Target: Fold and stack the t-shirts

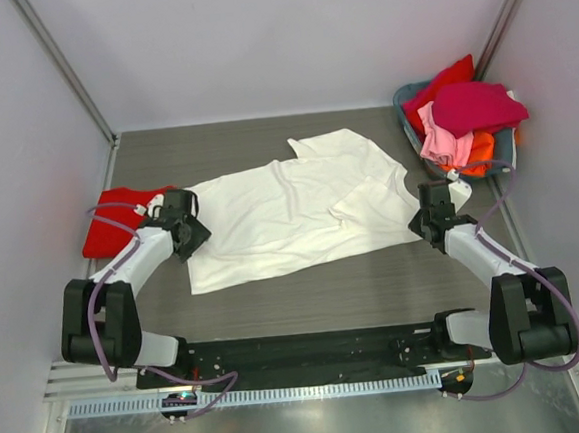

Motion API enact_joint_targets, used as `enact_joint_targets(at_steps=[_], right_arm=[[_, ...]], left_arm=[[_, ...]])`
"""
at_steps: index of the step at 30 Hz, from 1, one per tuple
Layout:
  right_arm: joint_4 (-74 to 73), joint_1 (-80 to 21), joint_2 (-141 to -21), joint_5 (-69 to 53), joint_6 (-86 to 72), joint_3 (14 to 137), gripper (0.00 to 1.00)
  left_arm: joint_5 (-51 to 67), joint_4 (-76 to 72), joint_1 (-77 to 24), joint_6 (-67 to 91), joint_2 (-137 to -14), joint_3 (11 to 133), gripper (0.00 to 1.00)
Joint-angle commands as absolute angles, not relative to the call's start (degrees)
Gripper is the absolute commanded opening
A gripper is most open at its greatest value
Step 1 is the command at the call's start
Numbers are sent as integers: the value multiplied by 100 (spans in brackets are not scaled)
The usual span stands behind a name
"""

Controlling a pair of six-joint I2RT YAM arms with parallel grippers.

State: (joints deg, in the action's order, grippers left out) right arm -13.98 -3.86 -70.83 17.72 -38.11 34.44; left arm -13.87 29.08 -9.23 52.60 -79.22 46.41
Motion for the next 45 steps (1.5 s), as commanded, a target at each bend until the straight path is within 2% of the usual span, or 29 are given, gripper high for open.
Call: enact_joint_targets(at_steps=[1,6,9,12,13,16,27,39,44,45], right_arm=[[-1107,-369,-6970,1986,-3946,3419,10],[-1116,-360,-6926,2100,-3973,3358,10],[-1099,-360,-6926,2258,-4087,3305,11],[-1081,-334,-7022,2364,-4184,3313,11],[-1081,-317,-7092,2373,-4192,3348,11],[-1081,-229,-7346,2356,-4175,3515,10],[-1134,132,-8200,2250,-4359,3955,8],[-1151,290,-8121,2163,-4369,3876,9],[-1195,290,-7954,2083,-4236,3964,9],[-1213,290,-7919,2074,-4210,3973,9]], left_arm=[[-1415,2786,-879,5256,-8251,4957,56],[-1564,2909,-879,5379,-8560,5133,52],[-1652,3111,-879,5405,-8753,5291,44],[-1924,3445,-879,5423,-8780,5431,27],[-1986,3558,-879,5423,-8754,5440,17],[-2171,3734,-879,5423,-8570,5432,1],[-2188,4051,-809,5405,-8350,5221,1],[-2189,4123,-712,5353,-8455,5001,2],[-1855,4043,-721,5011,-8157,5106,33],[-1802,4026,-721,4984,-8052,5098,46]])
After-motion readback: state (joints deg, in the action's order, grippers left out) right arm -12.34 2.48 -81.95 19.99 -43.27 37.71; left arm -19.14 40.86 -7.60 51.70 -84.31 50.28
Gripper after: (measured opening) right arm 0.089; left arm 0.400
